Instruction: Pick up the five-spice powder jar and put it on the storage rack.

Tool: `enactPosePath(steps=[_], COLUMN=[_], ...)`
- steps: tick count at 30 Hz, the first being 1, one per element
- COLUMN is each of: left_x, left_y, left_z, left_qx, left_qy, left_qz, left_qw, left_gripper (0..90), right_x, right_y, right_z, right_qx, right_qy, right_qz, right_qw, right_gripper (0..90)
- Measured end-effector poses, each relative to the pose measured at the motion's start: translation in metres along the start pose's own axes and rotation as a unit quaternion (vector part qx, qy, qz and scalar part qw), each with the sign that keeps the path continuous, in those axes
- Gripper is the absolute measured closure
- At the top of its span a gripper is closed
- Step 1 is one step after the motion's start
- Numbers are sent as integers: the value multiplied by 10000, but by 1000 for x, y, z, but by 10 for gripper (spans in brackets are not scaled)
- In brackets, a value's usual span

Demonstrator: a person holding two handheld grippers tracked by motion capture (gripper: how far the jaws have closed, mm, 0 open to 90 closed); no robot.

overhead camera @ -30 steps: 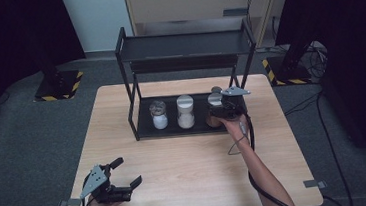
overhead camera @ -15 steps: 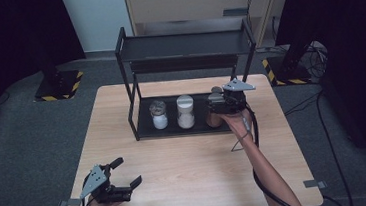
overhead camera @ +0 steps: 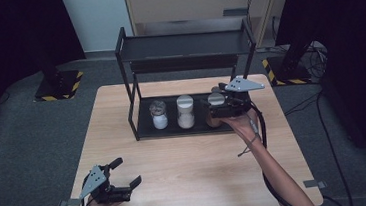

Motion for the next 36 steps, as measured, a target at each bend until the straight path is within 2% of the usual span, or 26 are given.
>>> enactPosePath(steps=[11, 16, 28, 36], left_x=[0, -1, -1, -1], left_y=[-1, -1, -1, 0], left_z=[1, 1, -1, -2], left_qx=[5, -21, -25, -6], left_qy=[-10, -8, 4, 3], left_qz=[-52, -38, -41, -18], left_qw=[10000, 10000, 10000, 10000], left_gripper=[0, 0, 0, 0], right_x=[9, 3, -12, -21], right_y=[-5, -9, -18, -21], right_z=[-44, -62, -91, -117], right_qx=[564, 602, 728, 621], right_qy=[242, 291, 385, 380], right_qz=[-60, -160, -130, -99], right_qw=[9981, 9976, 9965, 9973], right_gripper=[106, 107, 106, 103])
Point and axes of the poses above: each handheld gripper's, and its own axes: z roughly forward along the jaws, x roughly out of its top, y roughly to its right, the point moved 3 cm from there along z, roughly forward along the jaws, and after that the axes turned 4 degrees about y, right-handed, at the moved point
